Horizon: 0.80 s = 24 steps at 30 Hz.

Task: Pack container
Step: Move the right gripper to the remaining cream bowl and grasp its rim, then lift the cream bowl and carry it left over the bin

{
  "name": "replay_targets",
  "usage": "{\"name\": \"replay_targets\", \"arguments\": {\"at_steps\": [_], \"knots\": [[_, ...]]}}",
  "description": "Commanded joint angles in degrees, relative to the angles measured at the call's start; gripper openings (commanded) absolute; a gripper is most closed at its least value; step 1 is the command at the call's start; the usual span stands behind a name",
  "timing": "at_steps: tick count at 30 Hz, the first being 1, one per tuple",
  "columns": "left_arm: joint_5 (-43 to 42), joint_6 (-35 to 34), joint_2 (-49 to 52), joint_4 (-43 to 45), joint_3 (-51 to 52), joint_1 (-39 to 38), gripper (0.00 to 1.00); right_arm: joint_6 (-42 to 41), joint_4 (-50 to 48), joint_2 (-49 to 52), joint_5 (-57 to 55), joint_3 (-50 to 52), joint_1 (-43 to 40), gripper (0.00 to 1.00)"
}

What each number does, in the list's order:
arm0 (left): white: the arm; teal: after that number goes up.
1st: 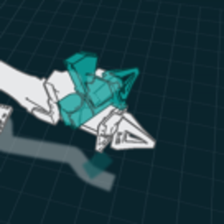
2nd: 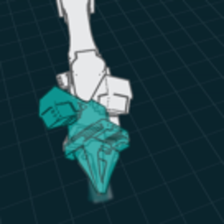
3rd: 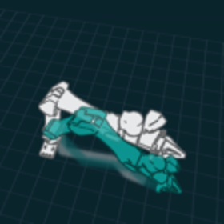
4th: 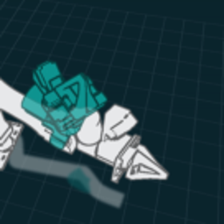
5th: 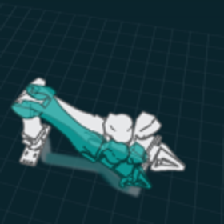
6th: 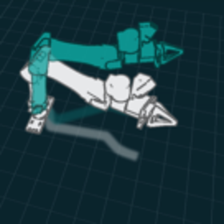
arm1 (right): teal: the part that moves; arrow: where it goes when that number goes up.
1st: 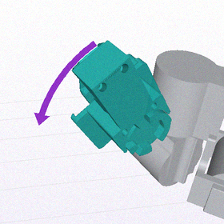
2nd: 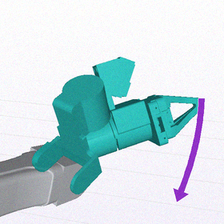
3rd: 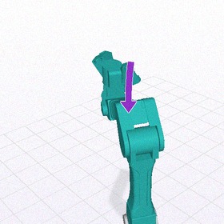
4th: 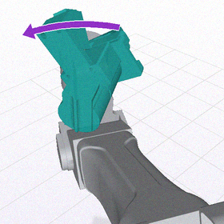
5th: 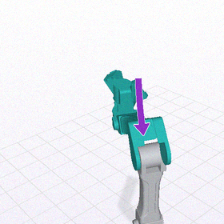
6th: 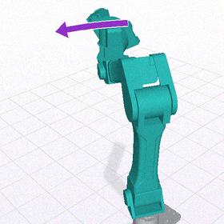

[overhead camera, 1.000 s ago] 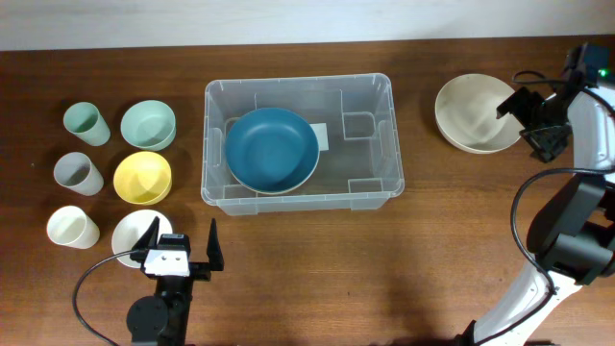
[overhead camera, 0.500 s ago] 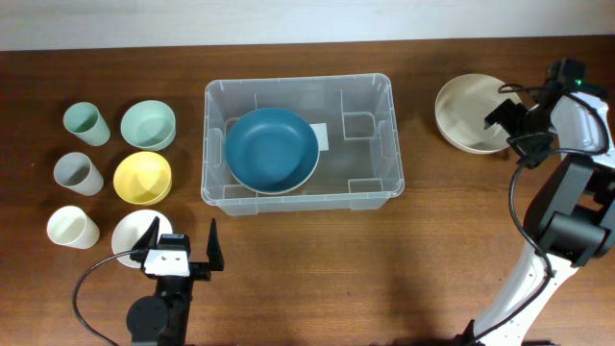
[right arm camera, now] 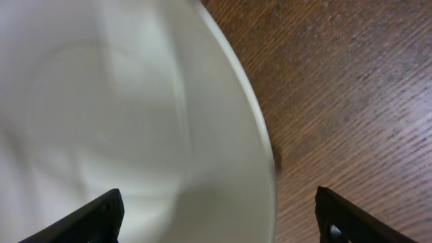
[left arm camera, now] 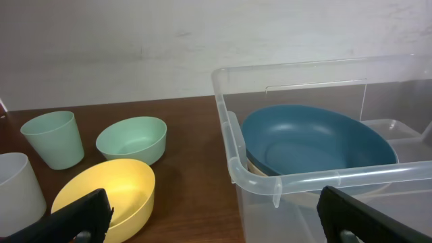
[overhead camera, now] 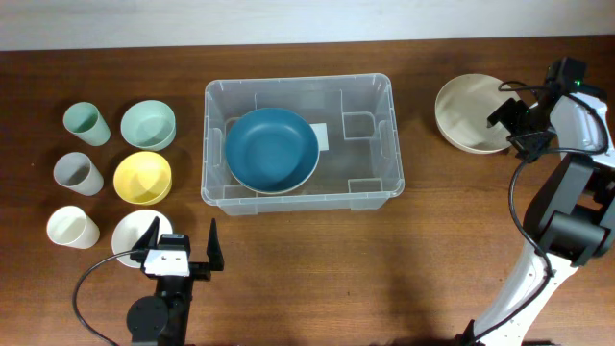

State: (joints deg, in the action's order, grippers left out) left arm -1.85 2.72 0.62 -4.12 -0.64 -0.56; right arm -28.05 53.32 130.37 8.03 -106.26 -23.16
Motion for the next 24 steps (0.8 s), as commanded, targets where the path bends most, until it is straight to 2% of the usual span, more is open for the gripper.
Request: {"name": "replay_targets", "arguments": {"at_steps": [1, 6, 10, 13, 16, 24], "knots": [[0.17, -0.33, -0.33, -0.44, 0.15, 0.35, 1.00, 0.37, -0.28, 2.03, 0.33, 0.24, 0.04, 0.86], [0.17, -0.33, -0.33, -0.46, 0.15, 0.35, 0.99, 0.39, -0.70, 2.38, 0.31, 0.24, 0.04, 0.75], [0.17, -0.33, -0.33, -0.46, 0.15, 0.35, 1.00, 0.37, -1.57, 2.45, 0.31, 0.24, 0.04, 0.58], [0.17, -0.33, -0.33, -0.46, 0.15, 0.35, 0.99, 0.37, -1.95, 2.51, 0.31, 0.24, 0.04, 0.50], [0.17, -0.33, -0.33, -0.46, 0.15, 0.35, 0.99, 0.37, -1.99, 2.56, 0.31, 0.24, 0.04, 0.34], [0.17, -0.33, -0.33, -0.46, 0.15, 0.35, 0.99, 0.00, -1.92, 2.56, 0.37, 0.24, -0.17, 0.04]]}}
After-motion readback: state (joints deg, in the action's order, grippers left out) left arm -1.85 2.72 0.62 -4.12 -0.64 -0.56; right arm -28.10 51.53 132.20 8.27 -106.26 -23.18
